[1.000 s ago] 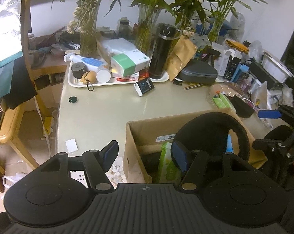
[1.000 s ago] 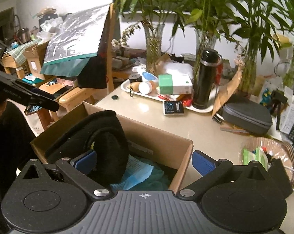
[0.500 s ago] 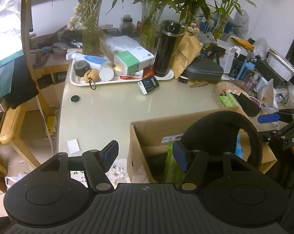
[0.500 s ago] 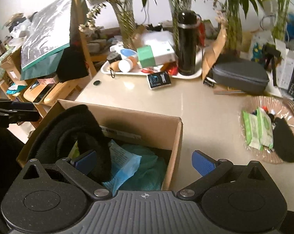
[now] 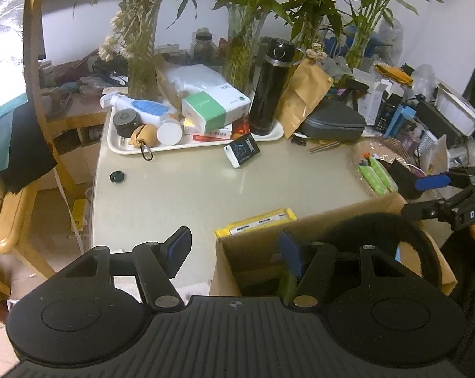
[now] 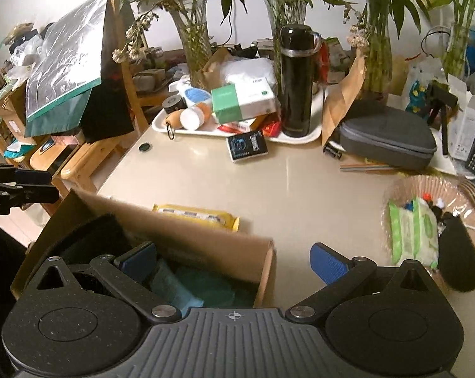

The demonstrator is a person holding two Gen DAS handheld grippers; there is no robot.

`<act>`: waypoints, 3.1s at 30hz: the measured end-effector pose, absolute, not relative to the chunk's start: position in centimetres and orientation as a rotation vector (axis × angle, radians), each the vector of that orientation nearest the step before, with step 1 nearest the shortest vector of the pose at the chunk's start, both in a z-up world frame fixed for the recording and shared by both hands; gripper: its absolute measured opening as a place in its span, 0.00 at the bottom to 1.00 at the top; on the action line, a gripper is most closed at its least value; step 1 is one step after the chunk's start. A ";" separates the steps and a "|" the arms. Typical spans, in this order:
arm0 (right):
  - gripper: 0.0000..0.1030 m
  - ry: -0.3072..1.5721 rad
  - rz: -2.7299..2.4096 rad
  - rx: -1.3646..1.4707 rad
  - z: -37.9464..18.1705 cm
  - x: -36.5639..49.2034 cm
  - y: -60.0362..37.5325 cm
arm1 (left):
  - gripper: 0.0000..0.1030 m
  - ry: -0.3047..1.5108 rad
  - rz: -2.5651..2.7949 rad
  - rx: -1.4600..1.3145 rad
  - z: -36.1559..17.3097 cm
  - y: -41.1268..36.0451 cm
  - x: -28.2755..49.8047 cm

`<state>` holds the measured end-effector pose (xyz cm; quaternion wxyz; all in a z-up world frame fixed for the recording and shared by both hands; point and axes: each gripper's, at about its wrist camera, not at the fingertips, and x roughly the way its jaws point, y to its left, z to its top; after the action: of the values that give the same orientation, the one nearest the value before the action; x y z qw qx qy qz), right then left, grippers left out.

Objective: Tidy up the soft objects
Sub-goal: 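Move the left gripper to the yellow wipes packet on the desk, then close the left gripper on the yellow wipes packet and lift it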

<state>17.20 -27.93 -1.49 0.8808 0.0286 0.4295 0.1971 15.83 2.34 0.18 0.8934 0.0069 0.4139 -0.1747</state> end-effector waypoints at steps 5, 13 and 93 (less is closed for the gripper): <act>1.00 0.879 0.413 0.056 -1.3 18.9 -28.3 | 0.59 0.871 -0.361 0.019 -0.2 2.1 17.4; 1.00 0.887 0.409 0.040 -2.4 21.4 -28.4 | 0.59 0.885 -0.380 0.031 -1.0 1.9 19.4; 1.00 0.908 0.316 0.156 -7.8 30.1 -30.8 | 0.77 1.083 -0.342 -0.041 -11.3 8.6 34.5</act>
<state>30.12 -30.80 -7.79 0.8838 0.0748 0.4362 0.1517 34.49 8.62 -11.33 0.8428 -0.0192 0.5129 -0.1621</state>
